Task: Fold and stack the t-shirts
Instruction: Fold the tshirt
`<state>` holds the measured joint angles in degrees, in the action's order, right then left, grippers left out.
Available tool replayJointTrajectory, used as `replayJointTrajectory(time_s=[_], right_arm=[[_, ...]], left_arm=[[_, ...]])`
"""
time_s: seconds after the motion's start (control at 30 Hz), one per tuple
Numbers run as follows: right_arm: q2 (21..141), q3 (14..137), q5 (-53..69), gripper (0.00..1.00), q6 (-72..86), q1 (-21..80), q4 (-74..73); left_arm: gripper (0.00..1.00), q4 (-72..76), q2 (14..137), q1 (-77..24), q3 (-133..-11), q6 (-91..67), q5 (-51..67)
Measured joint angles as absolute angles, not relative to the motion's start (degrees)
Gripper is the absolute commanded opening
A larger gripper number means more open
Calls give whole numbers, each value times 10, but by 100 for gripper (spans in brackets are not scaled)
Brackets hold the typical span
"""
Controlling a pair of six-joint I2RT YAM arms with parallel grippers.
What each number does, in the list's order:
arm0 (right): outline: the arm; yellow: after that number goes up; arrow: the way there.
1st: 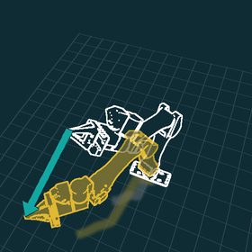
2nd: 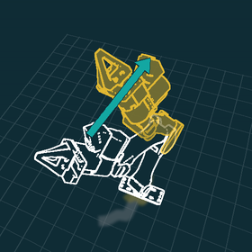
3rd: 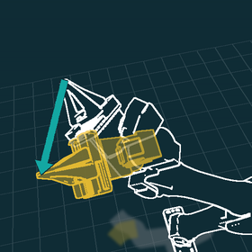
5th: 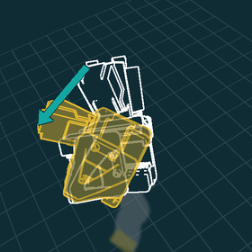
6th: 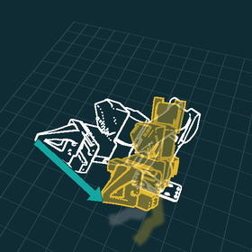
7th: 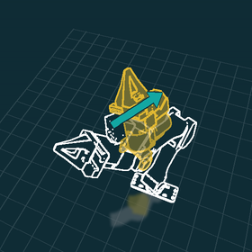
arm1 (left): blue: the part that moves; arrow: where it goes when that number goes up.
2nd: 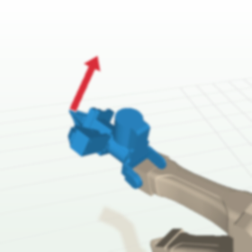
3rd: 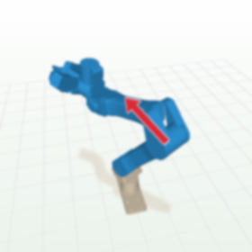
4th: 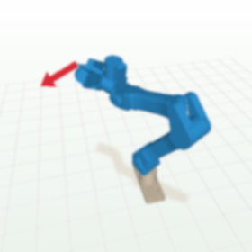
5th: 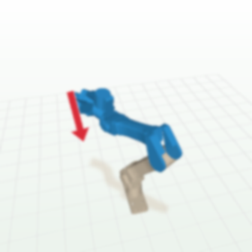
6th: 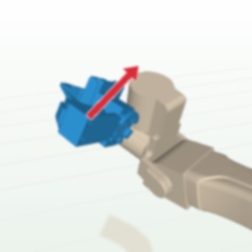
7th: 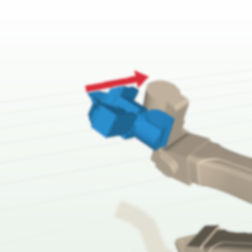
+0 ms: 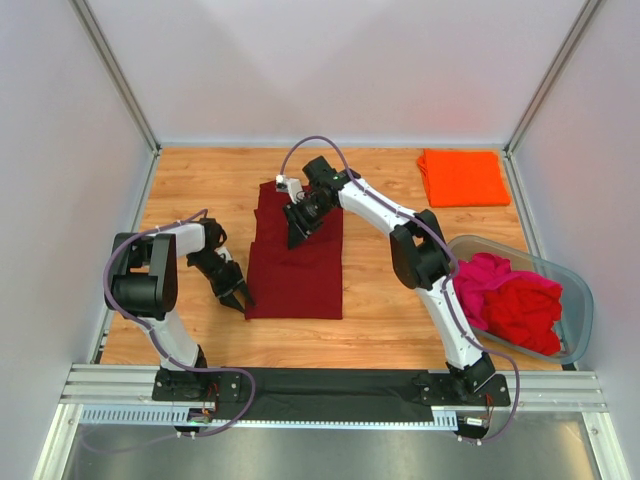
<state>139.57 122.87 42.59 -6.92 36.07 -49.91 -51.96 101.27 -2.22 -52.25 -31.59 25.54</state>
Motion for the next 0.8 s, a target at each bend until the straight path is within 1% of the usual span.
replayJointTrajectory(time_s=[0.03, 0.1, 0.23, 0.27, 0.3, 0.33, 0.4, 0.43, 0.8], right_arm=[[1396, 1228, 428, 41, -69, 361, -498], [1396, 1227, 432, 42, -69, 360, -498], [1400, 1226, 440, 41, -69, 359, -497], [1402, 1226, 441, 39, -69, 359, -496], [1404, 1226, 442, 36, -69, 358, -496], [1406, 1223, 441, 25, -69, 358, -493], [1406, 1214, 440, 14, -69, 358, -492], [1406, 1213, 438, 0, -67, 358, -491], [1432, 1213, 421, 0, -37, 336, -471]], left_arm=[[41, -520, 1013, -22, -522, -316, 255], [41, -520, 1013, -22, -522, -316, 255], [41, -520, 1014, -22, -523, -317, 256], [41, -520, 1014, -22, -523, -317, 256], [41, -520, 1014, -22, -523, -317, 256], [41, -521, 1014, -22, -524, -318, 256], [41, -521, 1015, -22, -524, -318, 256], [41, -522, 1016, -22, -525, -318, 256], [41, -528, 1018, -22, -527, -318, 247]])
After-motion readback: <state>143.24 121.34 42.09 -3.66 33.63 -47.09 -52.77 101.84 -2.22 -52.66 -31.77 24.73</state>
